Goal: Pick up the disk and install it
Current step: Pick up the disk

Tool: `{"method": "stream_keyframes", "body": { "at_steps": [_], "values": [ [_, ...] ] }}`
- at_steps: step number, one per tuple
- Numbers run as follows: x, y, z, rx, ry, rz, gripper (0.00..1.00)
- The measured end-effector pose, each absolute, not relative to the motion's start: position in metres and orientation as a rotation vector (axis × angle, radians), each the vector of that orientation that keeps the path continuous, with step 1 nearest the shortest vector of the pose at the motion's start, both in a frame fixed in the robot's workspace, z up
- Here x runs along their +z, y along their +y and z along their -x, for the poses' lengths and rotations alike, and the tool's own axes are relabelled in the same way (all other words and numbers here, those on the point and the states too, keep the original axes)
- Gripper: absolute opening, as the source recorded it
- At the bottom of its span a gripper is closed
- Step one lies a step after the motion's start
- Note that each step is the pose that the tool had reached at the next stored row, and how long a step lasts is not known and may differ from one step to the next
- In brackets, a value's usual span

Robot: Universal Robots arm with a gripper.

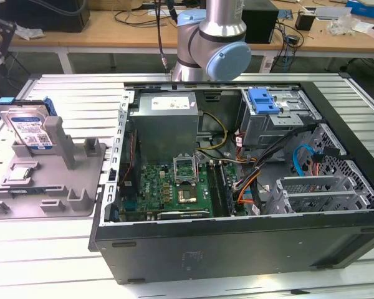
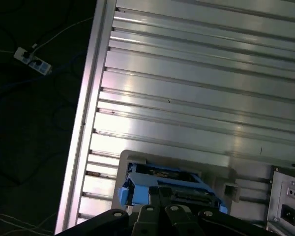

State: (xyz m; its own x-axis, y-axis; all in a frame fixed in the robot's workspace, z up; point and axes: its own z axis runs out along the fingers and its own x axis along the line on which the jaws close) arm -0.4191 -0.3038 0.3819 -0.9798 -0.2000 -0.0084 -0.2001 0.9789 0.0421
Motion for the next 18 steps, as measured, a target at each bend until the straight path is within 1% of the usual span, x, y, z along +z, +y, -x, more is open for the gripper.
{"method": "stream_keyframes", "body": {
  "at_steps": [9,18],
  "values": [
    [0.3819,-0.3038,0.4188,0.065,3.071,0.665,0.11],
    [0.382,-0.3038,0.4184,0.064,3.014,0.898,0.11]
  ]
}}
